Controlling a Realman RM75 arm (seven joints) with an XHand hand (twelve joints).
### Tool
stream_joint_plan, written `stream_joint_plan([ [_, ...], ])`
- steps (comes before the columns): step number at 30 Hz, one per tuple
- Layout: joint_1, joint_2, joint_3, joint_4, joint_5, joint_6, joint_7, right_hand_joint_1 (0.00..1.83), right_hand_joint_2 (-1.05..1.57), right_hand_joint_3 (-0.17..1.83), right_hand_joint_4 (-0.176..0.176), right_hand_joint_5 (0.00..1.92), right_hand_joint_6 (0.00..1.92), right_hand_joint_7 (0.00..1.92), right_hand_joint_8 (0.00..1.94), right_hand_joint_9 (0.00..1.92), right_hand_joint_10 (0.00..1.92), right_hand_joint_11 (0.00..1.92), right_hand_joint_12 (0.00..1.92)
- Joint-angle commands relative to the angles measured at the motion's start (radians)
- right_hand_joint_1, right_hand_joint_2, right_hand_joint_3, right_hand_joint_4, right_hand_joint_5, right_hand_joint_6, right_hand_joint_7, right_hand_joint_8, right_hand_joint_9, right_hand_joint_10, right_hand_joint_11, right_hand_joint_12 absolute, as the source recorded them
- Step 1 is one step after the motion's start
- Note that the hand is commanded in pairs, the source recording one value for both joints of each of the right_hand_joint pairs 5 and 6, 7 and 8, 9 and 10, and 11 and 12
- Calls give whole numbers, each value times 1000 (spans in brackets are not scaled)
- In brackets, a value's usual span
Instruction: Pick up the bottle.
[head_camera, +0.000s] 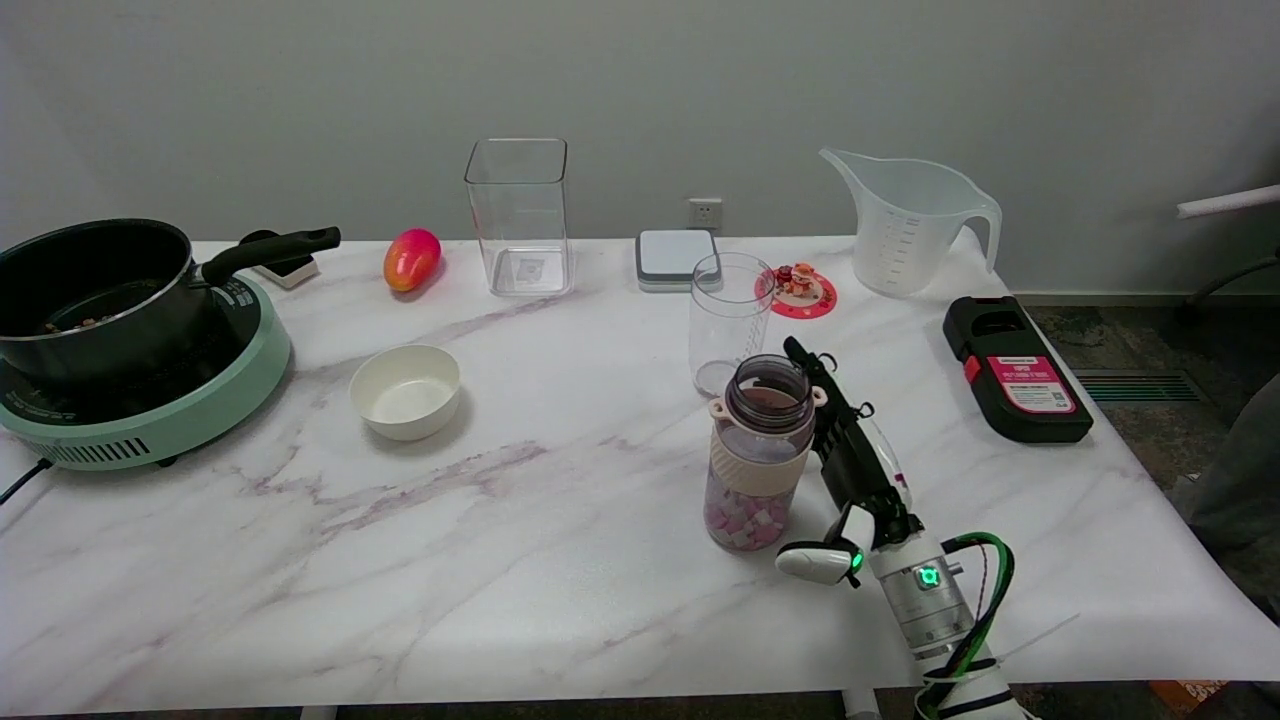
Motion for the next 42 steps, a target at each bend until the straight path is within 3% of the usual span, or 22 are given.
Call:
stream_joint_plan([
  [1,-4,-11,-11,-18,-57,-1,19,1177,-618,1064,0,129,129,363,363,389,389,417,417],
  [31,41,-20,-2,-20,-57,-49,15,1199,-580,1047,0,138,138,386,386,380,380,384,384],
  [38,45,-20,1,-20,-50,-69,15,1338,-279,781,0,177,177,431,431,415,415,383,383],
  [42,48,-20,7,-20,-47,-73,19,1412,56,743,0,365,365,587,587,489,489,617,617],
])
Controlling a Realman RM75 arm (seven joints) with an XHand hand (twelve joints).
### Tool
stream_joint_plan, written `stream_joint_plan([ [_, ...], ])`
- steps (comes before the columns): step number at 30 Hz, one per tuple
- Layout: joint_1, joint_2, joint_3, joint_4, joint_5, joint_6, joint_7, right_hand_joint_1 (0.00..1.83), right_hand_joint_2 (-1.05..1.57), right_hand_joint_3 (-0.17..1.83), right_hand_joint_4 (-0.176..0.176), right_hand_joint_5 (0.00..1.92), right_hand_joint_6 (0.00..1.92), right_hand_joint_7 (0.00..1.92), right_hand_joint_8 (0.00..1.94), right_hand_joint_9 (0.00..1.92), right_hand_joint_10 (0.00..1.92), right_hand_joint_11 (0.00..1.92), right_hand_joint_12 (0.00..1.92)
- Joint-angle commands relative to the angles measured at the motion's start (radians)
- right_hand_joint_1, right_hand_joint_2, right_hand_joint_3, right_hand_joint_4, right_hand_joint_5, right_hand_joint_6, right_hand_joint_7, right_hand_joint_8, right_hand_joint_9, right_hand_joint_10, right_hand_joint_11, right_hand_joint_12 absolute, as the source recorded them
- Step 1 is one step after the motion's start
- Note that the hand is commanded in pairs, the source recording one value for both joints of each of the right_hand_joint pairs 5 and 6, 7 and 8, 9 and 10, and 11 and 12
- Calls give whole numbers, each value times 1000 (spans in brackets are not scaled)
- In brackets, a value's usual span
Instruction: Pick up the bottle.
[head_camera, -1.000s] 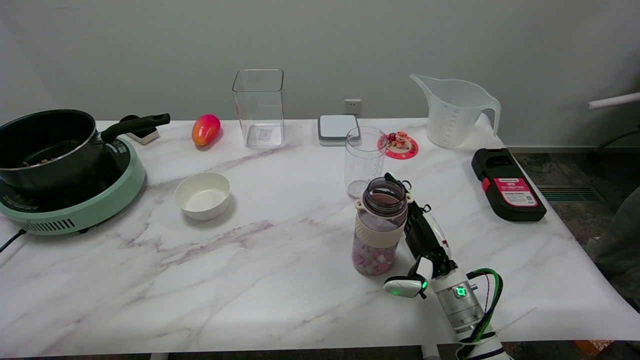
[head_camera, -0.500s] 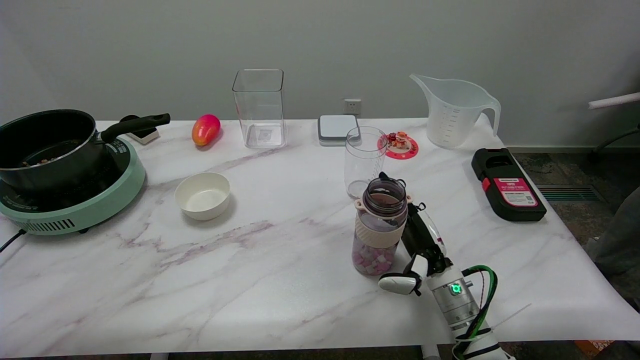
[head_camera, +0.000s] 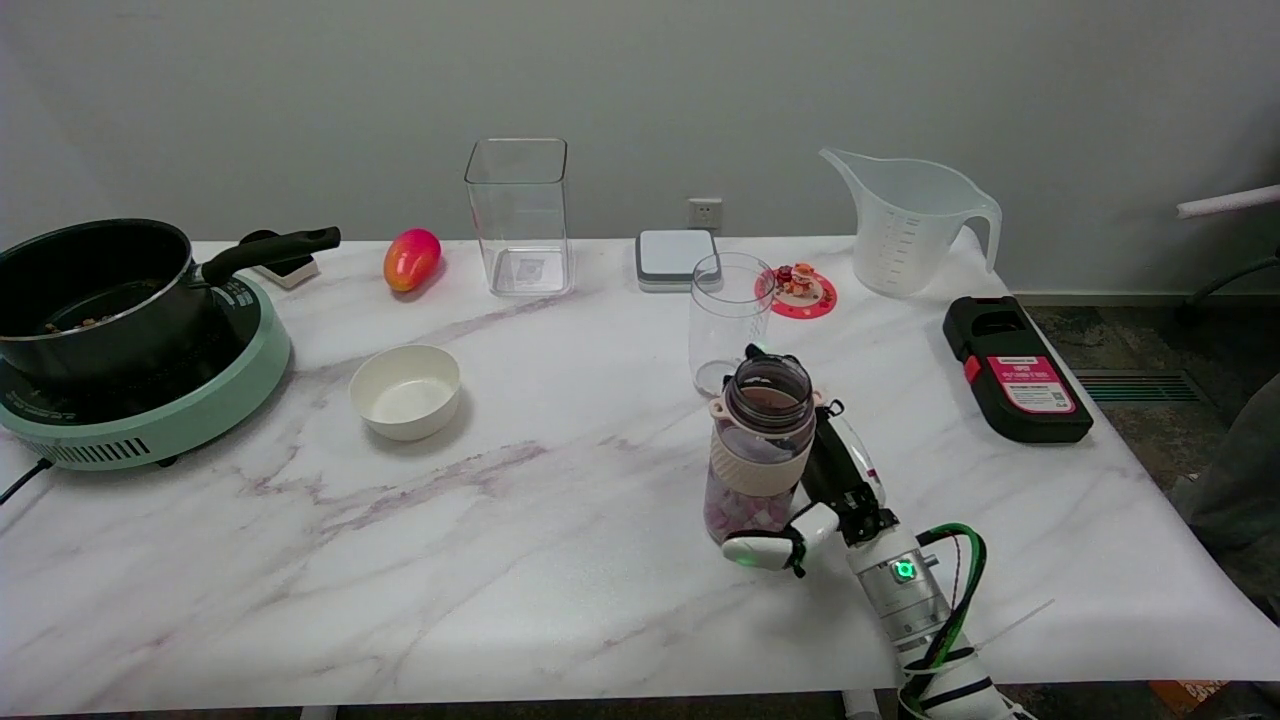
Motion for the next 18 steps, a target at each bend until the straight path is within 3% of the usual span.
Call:
stream_joint_plan([
  [1,14,-2,14,-1,7,-30,3,1422,145,727,0,406,406,635,635,582,582,672,672],
  [3,14,-2,18,-1,7,-34,3,1436,282,662,0,475,475,715,715,752,752,751,751],
  [7,14,-2,24,-2,25,-41,3,1459,401,577,0,563,563,843,843,906,906,808,808],
  [11,14,-4,24,-2,45,-43,-1,1466,461,505,0,658,658,1033,1033,967,967,805,805],
  [18,14,-4,35,0,69,-36,-1,1459,431,622,0,769,769,1140,1140,1040,1040,837,837],
])
